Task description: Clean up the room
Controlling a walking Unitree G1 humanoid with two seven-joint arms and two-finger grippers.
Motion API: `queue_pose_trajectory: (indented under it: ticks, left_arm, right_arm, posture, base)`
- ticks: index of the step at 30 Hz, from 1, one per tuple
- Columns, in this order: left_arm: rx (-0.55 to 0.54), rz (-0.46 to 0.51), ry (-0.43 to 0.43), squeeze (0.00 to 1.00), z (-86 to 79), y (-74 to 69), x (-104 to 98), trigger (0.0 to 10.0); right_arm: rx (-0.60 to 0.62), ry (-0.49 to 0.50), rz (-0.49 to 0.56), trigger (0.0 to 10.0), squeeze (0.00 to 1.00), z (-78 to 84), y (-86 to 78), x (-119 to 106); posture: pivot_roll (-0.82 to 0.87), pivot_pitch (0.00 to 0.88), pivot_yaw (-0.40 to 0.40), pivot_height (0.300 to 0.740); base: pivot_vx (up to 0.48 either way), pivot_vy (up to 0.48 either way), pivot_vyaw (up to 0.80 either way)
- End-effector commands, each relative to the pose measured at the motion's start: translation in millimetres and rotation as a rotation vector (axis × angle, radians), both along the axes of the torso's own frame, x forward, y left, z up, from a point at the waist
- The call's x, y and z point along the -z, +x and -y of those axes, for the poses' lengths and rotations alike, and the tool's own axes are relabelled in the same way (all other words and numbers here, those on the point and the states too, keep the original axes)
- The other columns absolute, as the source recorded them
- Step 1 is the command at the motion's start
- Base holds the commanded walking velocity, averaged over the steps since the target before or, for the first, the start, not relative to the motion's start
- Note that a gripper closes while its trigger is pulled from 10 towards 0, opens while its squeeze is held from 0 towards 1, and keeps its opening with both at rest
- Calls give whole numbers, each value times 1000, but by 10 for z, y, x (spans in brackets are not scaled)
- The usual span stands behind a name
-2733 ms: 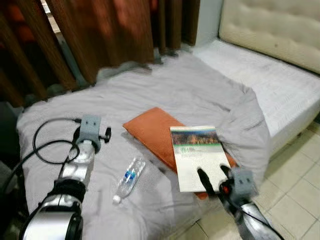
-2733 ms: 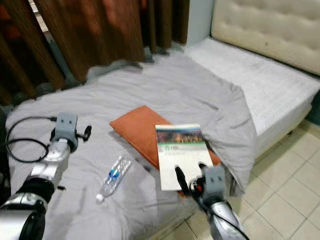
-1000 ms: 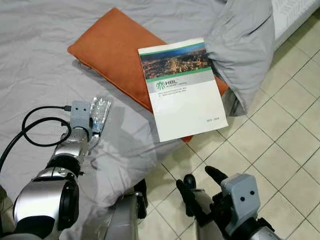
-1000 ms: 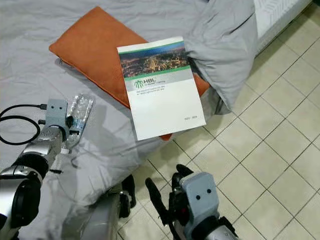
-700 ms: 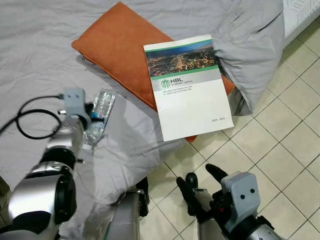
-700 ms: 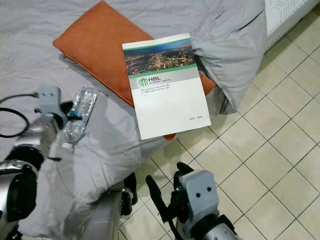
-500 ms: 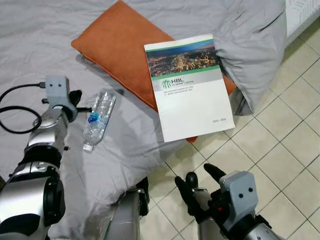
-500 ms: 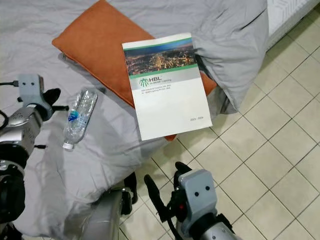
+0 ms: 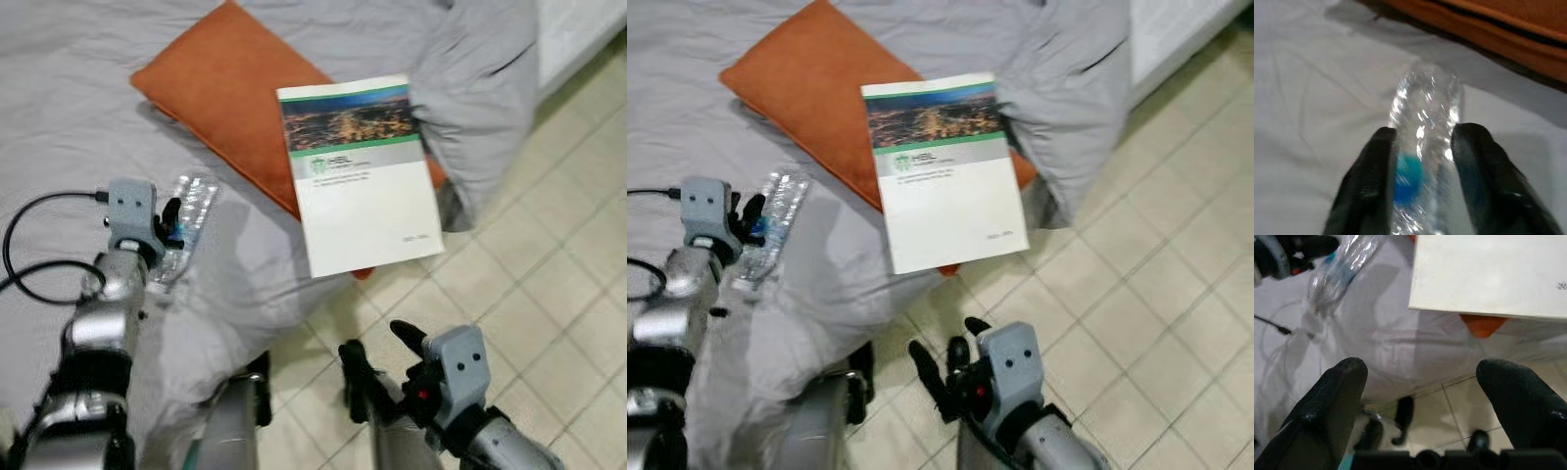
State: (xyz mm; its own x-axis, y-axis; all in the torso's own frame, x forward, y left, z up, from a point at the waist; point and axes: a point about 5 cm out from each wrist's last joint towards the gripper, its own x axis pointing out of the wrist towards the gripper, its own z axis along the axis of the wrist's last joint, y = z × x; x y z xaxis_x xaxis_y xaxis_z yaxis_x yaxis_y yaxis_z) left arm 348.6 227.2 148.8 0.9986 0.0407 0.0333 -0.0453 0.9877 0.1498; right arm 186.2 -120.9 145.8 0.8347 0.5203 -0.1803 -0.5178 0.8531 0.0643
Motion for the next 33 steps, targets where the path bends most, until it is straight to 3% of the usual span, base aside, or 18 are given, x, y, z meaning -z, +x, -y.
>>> queue_pose_trajectory:
  ticks: [1, 9, 17, 18, 24, 30, 33]
  left_arm:
    - [-48, -52, -25, 1000, -11, -129, 203, 10000]
    - [-70, -61, 0, 1000, 114, -199, 264, 10000]
    - [-37, -81, 19, 1000, 274, -103, 257, 10000]
    - [-37, -74, 12, 0, 287, -96, 237, 10000]
    - [7, 63, 37, 0, 392, -121, -37, 10000]
    - [35, 88, 25, 0, 443, -95, -143, 10000]
    - [22, 78, 6, 0, 426, -176, -107, 10000]
  right_arm:
    - [-21, -11, -48, 10000, 0, 73, 13, 94]
    - [-63, -26, -51, 10000, 0, 88, 142, 165]
    - [-47, -11, -50, 10000, 0, 78, 257, 308]
    - [-34, -6, -43, 10000, 0, 78, 279, 311]
    - [56, 26, 15, 10000, 0, 82, 476, 356]
    - [95, 38, 64, 10000, 0, 66, 620, 366]
    - [114, 49, 88, 10000, 0, 61, 704, 362]
  posture:
    - [-199, 539, -125, 740]
    - [-175, 485, -157, 740]
    - [-150, 391, -103, 740]
    - [-148, 384, -98, 740]
    - [-90, 248, -28, 740]
    - [-59, 165, 15, 740]
    - [-46, 117, 28, 740]
  base:
    - [0, 0, 594]
    - [0, 0, 575]
    - [0, 0, 562]
    - [0, 0, 544]
    - [0, 0, 529]
    - [0, 0, 525]
    - [0, 0, 519]
